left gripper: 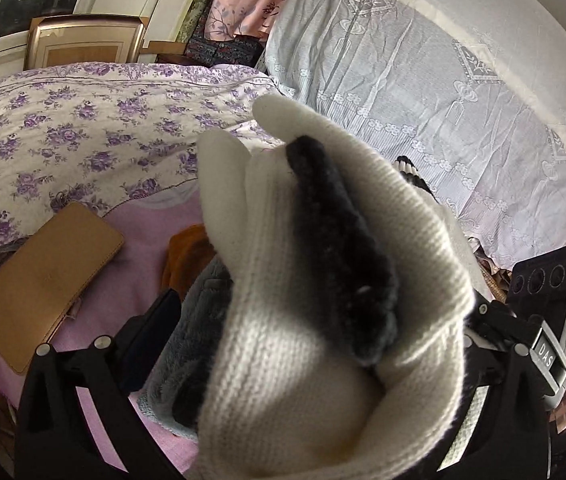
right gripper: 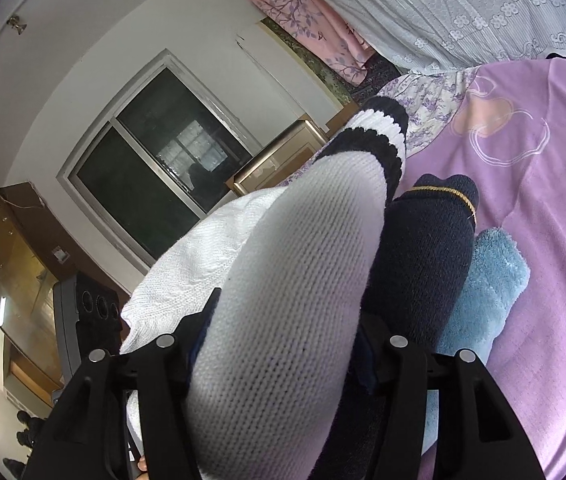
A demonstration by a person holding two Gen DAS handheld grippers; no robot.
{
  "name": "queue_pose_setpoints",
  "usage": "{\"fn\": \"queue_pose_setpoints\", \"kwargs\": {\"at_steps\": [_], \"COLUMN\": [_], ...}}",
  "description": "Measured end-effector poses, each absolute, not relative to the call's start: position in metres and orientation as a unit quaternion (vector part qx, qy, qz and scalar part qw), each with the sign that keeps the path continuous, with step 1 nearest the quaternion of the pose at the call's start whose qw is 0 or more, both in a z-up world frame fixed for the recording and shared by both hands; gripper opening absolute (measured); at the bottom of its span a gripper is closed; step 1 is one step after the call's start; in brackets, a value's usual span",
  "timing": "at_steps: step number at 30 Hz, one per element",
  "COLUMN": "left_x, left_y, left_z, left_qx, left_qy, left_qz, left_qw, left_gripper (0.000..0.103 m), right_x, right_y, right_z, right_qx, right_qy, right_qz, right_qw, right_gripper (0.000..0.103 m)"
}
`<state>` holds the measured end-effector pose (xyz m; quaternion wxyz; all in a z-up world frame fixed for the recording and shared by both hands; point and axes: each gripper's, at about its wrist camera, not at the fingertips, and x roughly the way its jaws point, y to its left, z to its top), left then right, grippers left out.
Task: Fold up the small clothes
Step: 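Lift the folded sweater with the right tool and carry it to the navy-and-blue clothes stack, then lower the sweater onto the clothes stack and open the right tool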
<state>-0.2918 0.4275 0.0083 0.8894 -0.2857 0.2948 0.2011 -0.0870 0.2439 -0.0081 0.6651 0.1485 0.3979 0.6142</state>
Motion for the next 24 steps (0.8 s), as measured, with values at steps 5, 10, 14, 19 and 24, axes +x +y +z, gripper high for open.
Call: {"fn": "queue_pose_setpoints", "kwargs": {"at_steps": [5, 10, 14, 19, 24], "left_x": [-0.296, -0.315, -0.315, -0.313, -0.311], "left_y": [0.407, 0.386, 0.389, 0.381, 0.372], "left_z": [0.024, 0.052, 0.051, 0.053, 0.056], "left_qx": [-0.252, -0.168, -0.161, -0.138, -0.113], "left_qy": [0.291, 0.263, 0.275, 0.277, 0.280], "left_qz": [0.239, 0.344, 0.355, 0.371, 0.391], "left_qw": [0.891, 0.886, 0.879, 0.876, 0.869], "left_gripper": [0.099, 0.099, 0.099, 0.099, 0.099], "right_x": [-0.094, -0.119, -0.119, -0.117, -0.128], "right_y": [0.232, 0.210, 0.211, 0.206, 0.198], "right_z": [0.001, 0.028, 0.031, 0.032, 0.041], "right_qx": [0.152, 0.097, 0.074, 0.073, 0.047], "right_qy": [0.397, 0.315, 0.310, 0.314, 0.297], "right_qz": [0.602, 0.570, 0.561, 0.555, 0.546], "right_qw": [0.676, 0.752, 0.764, 0.767, 0.782], "right_gripper": [0.064, 0.083, 0.086, 0.087, 0.092]}}
